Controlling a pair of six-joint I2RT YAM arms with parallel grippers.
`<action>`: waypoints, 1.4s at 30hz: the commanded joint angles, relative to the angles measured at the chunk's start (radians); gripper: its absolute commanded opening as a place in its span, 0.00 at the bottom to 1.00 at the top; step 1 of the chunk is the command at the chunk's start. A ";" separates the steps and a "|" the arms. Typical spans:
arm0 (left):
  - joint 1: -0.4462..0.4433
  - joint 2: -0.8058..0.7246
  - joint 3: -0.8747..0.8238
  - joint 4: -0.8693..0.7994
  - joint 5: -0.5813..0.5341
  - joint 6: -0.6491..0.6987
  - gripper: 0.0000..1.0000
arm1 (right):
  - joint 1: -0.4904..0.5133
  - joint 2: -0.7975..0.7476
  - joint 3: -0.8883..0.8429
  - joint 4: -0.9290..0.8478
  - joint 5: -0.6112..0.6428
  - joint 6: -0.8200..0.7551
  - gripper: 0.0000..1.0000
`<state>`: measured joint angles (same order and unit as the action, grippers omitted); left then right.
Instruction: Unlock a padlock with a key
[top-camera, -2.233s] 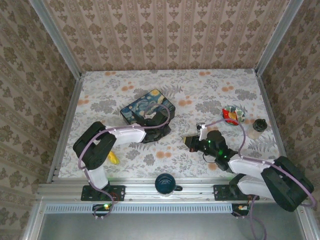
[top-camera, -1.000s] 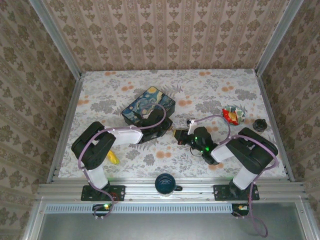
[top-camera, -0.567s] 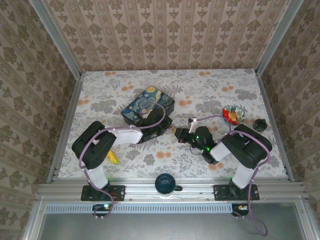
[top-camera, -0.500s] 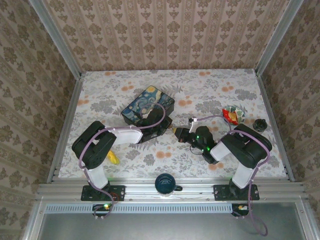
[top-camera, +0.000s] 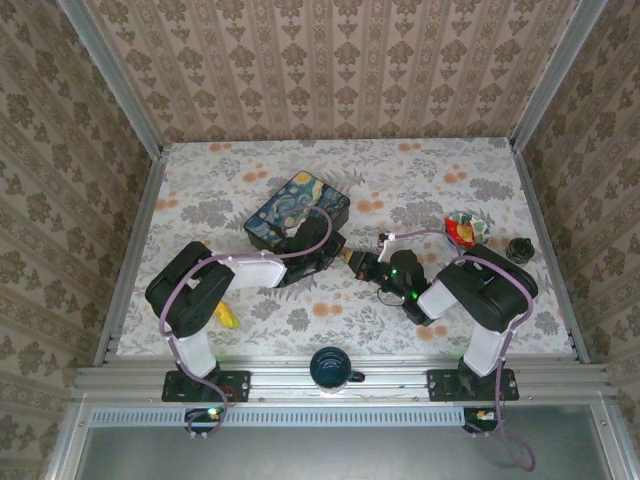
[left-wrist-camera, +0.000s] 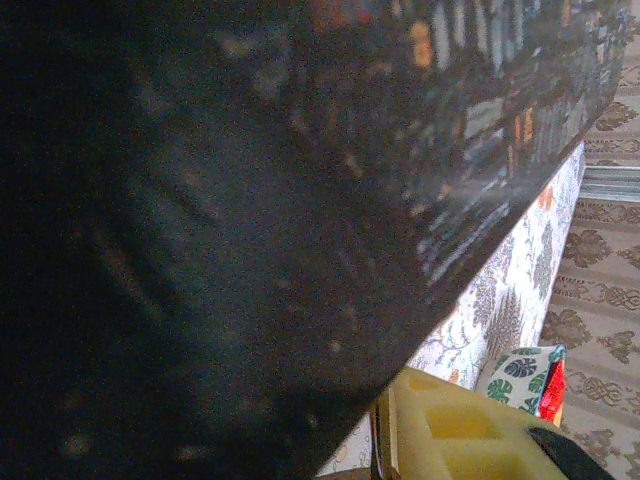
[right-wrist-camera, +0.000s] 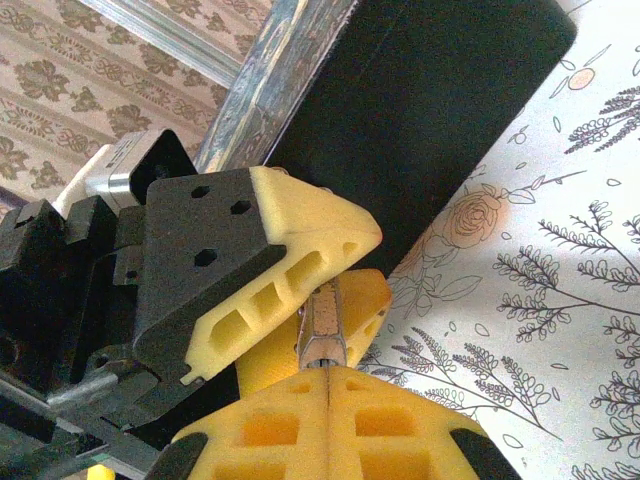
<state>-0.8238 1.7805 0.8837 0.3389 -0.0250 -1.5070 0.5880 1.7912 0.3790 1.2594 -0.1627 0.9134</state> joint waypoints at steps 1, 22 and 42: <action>-0.025 0.022 0.011 0.050 0.114 -0.091 0.00 | 0.013 0.025 0.022 0.026 0.054 0.016 0.00; -0.045 -0.025 0.014 0.030 0.146 -0.053 0.00 | -0.022 -0.008 0.225 -0.377 -0.007 -0.217 0.00; -0.059 -0.006 0.032 0.128 0.174 -0.012 0.00 | -0.094 0.095 0.186 -0.199 -0.091 0.503 0.00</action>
<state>-0.8288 1.7866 0.8860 0.3603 -0.0322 -1.5036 0.4828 1.8603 0.5678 1.0191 -0.2760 1.2114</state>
